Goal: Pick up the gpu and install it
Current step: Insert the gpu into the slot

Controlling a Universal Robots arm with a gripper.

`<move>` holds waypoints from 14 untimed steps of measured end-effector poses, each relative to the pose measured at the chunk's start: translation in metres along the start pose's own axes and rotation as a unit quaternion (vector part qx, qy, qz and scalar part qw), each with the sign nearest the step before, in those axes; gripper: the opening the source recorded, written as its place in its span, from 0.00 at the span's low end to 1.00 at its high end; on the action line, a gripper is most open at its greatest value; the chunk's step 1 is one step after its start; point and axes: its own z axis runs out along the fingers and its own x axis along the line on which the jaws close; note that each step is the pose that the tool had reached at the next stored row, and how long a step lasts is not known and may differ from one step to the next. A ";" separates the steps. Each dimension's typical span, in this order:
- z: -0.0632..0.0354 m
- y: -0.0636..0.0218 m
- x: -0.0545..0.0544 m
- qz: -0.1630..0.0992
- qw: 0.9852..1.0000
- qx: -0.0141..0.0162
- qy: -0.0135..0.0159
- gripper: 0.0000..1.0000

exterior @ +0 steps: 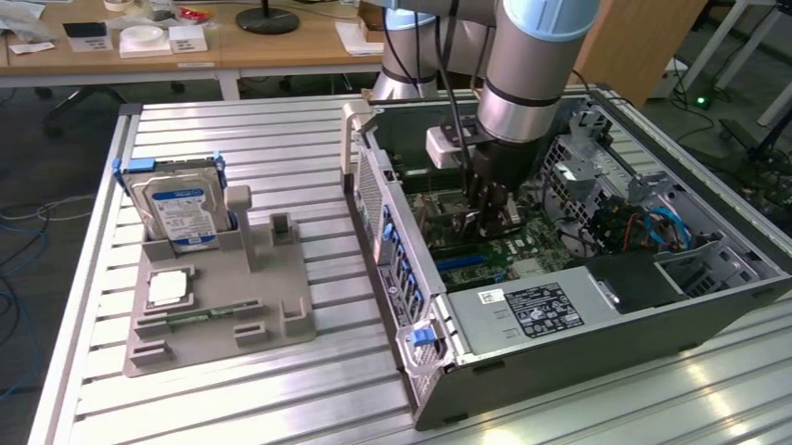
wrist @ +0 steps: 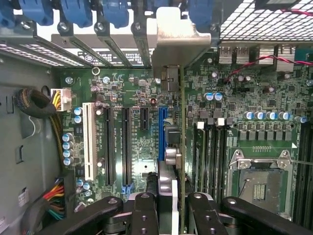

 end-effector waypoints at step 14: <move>0.0099 0.0036 0.003 0.000 1.000 0.000 0.000 0.28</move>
